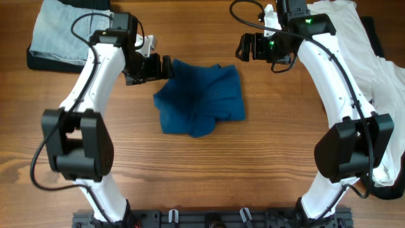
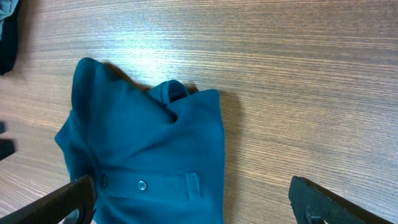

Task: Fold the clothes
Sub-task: 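Grasp the left edge of the teal bundle with the left gripper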

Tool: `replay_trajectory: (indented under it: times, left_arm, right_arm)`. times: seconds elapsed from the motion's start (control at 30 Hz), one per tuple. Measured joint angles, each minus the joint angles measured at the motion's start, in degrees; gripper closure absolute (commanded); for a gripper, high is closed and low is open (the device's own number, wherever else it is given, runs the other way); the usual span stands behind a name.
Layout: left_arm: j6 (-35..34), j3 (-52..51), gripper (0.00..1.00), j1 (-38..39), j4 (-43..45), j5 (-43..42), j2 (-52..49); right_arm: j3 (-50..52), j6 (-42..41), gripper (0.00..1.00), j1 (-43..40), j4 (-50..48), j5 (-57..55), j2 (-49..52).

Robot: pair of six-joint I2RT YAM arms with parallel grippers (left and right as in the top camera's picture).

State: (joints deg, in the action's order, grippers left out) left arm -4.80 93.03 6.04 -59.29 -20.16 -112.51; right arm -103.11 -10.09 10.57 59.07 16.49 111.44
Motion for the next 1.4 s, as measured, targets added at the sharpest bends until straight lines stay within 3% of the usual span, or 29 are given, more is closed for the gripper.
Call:
replay_trajectory:
  times: [0.23, 1.4]
  left_arm:
    - [-5.01, -3.19, 0.0, 2.62, -3.02, -0.52, 0.74]
    - [-5.44, -7.96, 0.0, 2.8, 4.55, 0.85, 0.52]
  right_arm:
    - [0.0, 1.38, 0.0, 0.0, -0.02, 0.0, 0.0]
    - [0.0, -2.75, 0.0, 0.0, -2.25, -3.06, -0.02]
